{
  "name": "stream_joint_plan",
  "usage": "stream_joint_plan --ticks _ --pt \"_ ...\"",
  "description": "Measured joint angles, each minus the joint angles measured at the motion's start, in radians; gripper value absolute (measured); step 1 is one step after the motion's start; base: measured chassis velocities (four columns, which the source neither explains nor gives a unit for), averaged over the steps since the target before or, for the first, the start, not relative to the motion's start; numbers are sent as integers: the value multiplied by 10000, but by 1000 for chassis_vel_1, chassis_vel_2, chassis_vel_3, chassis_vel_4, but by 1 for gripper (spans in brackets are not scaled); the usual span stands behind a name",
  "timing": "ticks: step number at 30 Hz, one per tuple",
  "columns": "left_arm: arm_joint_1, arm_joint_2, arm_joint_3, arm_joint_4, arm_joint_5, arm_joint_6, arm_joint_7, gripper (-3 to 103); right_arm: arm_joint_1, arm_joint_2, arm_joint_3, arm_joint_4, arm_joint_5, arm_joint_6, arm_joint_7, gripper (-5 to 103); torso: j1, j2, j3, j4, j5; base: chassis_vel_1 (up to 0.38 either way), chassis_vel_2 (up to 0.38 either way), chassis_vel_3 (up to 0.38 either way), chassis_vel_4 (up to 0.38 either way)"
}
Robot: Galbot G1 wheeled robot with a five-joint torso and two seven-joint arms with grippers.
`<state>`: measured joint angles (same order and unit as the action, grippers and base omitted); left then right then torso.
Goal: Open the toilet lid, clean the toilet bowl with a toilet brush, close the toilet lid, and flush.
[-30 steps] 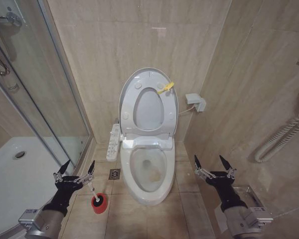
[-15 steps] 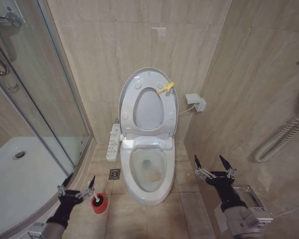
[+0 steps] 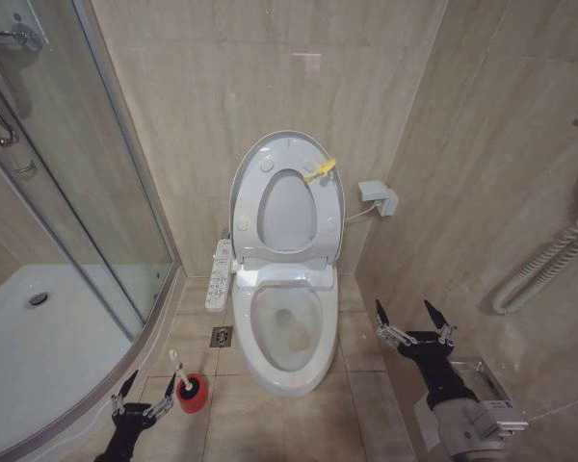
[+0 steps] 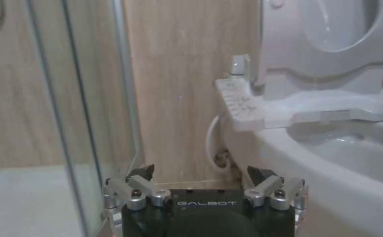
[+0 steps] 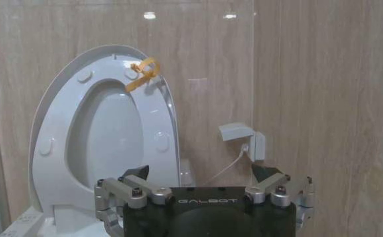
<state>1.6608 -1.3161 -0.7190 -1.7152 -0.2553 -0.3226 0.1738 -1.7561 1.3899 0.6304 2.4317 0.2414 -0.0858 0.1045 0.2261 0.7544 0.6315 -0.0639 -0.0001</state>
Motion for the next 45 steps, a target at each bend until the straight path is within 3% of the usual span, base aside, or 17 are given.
stream_joint_plan --ticks 8,12,21,30,45 --pt "-796 -12 38 1179 -337 -325 133 95 0 0 0 0 0 0 0 100 0 0 0 1 0 0 0 0 0" --pt "-1891 240 136 2333 -783 -633 402 93 0 0 0 0 0 0 1 100 0 0 0 -4 -1 0 0 0 0" --pt "-3057 479 397 4131 -1161 -727 774 93 0 0 0 0 0 0 0 100 1 0 1 0 0 0 0 0 0" --pt "-3882 379 568 5722 -1029 -1302 1537 92 0 0 0 0 0 0 0 100 1 0 1 -1 0 0 0 0 0" --pt "-5733 434 1179 7766 -351 -1607 2026 89 0 0 0 0 0 0 0 100 1 0 1 -2 1 0 0 0 0"
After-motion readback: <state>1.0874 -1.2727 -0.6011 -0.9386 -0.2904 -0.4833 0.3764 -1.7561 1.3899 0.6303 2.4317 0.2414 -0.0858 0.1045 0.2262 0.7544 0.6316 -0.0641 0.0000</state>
